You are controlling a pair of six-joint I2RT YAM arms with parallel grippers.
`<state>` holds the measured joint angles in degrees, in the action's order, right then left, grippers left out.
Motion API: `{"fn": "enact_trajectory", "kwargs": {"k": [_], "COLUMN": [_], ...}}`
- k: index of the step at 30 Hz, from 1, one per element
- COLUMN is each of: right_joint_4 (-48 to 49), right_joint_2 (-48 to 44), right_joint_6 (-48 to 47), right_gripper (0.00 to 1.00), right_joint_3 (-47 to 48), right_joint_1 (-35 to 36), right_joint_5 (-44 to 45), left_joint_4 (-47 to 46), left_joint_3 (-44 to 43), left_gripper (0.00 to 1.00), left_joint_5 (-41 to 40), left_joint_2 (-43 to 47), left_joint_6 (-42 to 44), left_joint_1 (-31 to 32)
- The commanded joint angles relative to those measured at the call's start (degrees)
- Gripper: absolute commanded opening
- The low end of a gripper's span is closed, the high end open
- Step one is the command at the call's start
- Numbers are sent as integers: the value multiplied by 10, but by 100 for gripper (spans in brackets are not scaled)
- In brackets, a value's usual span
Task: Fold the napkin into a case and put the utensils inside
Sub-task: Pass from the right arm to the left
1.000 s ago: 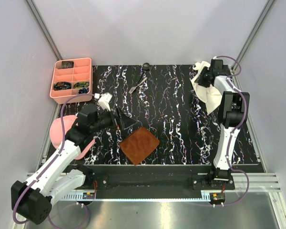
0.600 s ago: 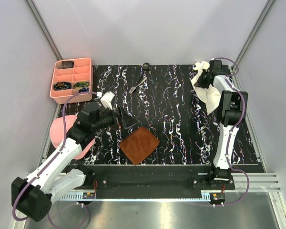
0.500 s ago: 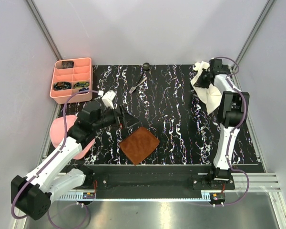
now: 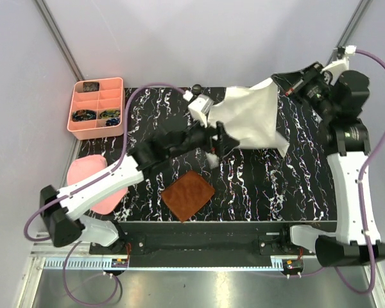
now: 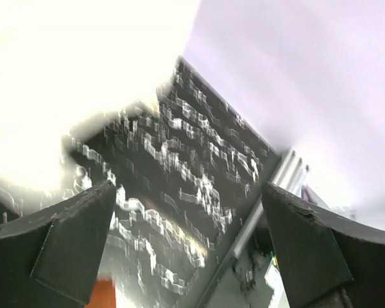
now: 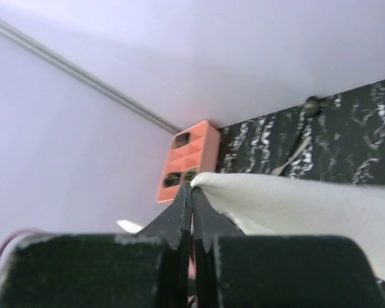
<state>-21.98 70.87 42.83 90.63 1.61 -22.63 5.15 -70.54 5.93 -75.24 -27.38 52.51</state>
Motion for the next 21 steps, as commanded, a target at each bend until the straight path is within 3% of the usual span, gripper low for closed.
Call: {"fn": "enact_trajectory", "kwargs": {"k": [1, 10, 13, 14, 17, 18, 21], "right_joint_4": [-12, -54, -66, -77, -95, -99, -105], "right_joint_2": [-24, -107, -136, -144, -171, -183, -208], "right_joint_6": [66, 51, 61, 63, 81, 88, 128], "right_gripper": [0, 0, 0, 0, 0, 0, 0], "right_joint_3": [-28, -8, -12, -12, -23, -33, -66], "right_joint_1": [1, 0, 0, 0, 0, 0, 0], "right_joint_5": [-22, -5, 16, 28, 47, 51, 66], "left_joint_4": [0, -25, -21, -22, -23, -22, -35], "left_joint_3": [-111, -133, -143, -150, -178, -189, -219], "left_gripper": [99, 99, 99, 99, 99, 99, 96], "left_joint_5": [-79, -21, -35, -52, -229, -289, -370], "left_joint_2": [-45, 11, 20, 22, -12, -28, -86], "left_joint_6": [65, 67, 98, 121, 266, 318, 348], "left_joint_1": [5, 35, 80, 127, 239, 252, 266]}}
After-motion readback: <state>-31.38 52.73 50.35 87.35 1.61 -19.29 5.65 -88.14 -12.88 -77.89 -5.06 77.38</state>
